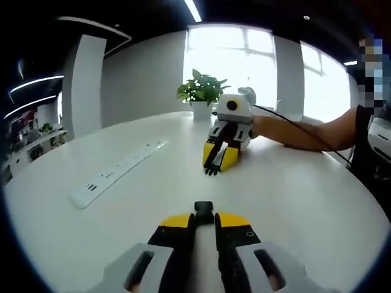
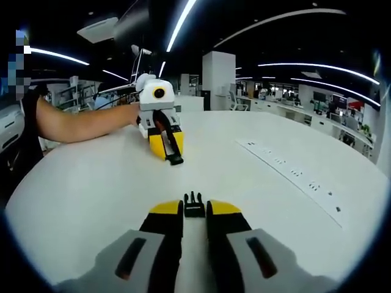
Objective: Snap the two parts of the plastic buckle together until the buckle closes and remains connected.
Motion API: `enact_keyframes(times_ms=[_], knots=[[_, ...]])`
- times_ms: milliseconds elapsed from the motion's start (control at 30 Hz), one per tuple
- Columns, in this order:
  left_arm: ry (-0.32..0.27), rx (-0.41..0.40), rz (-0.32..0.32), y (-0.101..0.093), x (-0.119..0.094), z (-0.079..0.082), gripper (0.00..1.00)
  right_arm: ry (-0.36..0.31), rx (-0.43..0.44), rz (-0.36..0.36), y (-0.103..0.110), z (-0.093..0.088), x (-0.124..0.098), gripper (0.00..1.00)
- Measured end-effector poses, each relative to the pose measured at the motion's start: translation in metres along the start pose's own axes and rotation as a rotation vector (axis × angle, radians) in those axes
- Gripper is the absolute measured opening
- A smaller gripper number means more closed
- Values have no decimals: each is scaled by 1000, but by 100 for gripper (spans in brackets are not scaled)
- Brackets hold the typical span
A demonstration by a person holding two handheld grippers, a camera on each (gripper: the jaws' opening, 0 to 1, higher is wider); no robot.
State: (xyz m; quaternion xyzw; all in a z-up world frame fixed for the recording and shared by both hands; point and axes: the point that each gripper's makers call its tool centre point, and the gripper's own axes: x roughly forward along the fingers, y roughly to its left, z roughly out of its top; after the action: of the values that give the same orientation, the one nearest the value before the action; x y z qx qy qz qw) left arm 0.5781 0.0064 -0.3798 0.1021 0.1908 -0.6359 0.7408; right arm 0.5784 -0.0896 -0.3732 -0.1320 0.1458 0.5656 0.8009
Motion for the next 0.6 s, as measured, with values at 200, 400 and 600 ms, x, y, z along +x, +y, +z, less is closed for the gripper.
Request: enact_keyframes(times_ms=[200, 400, 600], knots=[[-4, 5, 5, -2, 1, 0, 15, -1, 0, 0, 0, 0, 0, 15], [-3, -3, 18, 1, 1, 0, 12, -2, -1, -1, -1, 0, 0, 15], [0, 38, 32, 1, 1, 0, 12, -1, -20, -14, -1, 0, 1, 13]])
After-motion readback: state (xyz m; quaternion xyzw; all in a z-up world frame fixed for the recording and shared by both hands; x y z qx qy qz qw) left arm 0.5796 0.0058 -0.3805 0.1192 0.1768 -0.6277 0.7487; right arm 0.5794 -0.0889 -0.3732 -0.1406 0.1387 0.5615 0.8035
